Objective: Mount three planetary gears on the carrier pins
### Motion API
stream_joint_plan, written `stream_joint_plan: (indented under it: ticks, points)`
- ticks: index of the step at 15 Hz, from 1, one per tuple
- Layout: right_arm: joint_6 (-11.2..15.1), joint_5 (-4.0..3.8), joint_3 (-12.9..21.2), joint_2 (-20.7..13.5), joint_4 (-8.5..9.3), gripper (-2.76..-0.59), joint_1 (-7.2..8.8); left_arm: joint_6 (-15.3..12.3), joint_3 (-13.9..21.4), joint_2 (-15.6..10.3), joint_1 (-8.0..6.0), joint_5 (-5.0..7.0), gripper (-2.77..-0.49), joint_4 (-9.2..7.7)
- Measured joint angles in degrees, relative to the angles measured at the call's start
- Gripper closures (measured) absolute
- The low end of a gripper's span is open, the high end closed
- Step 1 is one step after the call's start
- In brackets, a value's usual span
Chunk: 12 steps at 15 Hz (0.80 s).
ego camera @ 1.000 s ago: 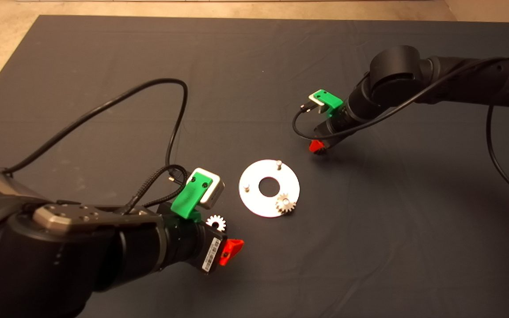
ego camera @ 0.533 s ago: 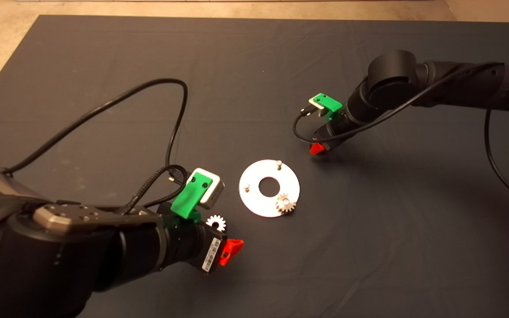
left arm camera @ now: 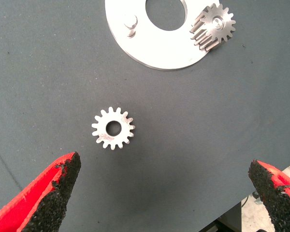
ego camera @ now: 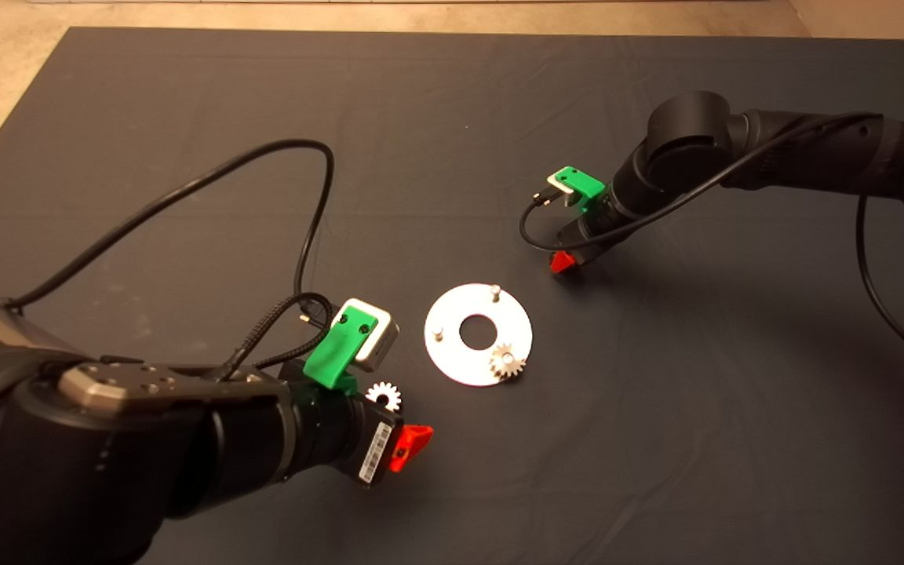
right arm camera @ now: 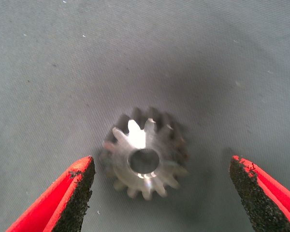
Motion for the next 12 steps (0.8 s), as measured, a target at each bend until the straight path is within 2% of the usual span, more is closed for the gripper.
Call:
stream_joint_plan:
  ticks: [4, 5, 10, 12]
  points:
    - [-0.11, 0.09, -0.09, 0.43, 0.0, -1.99, -0.4, 0.0, 0.0, 0.0, 0.0, 0.0, -2.51, 0.0]
    - [-0.22, 0.1, -0.09, 0.45, 0.0, -1.88, -0.39, 0.0, 0.0, 0.0, 0.0, 0.0, -2.51, 0.0]
    - [-0.26, 0.09, -0.09, 0.43, 0.0, -1.69, -0.4, 0.0, 0.0, 0.0, 0.0, 0.0, -2.51, 0.0]
    - [-0.26, 0.09, -0.09, 0.43, 0.0, -1.55, -0.4, 0.0, 0.0, 0.0, 0.0, 0.0, -2.51, 0.0]
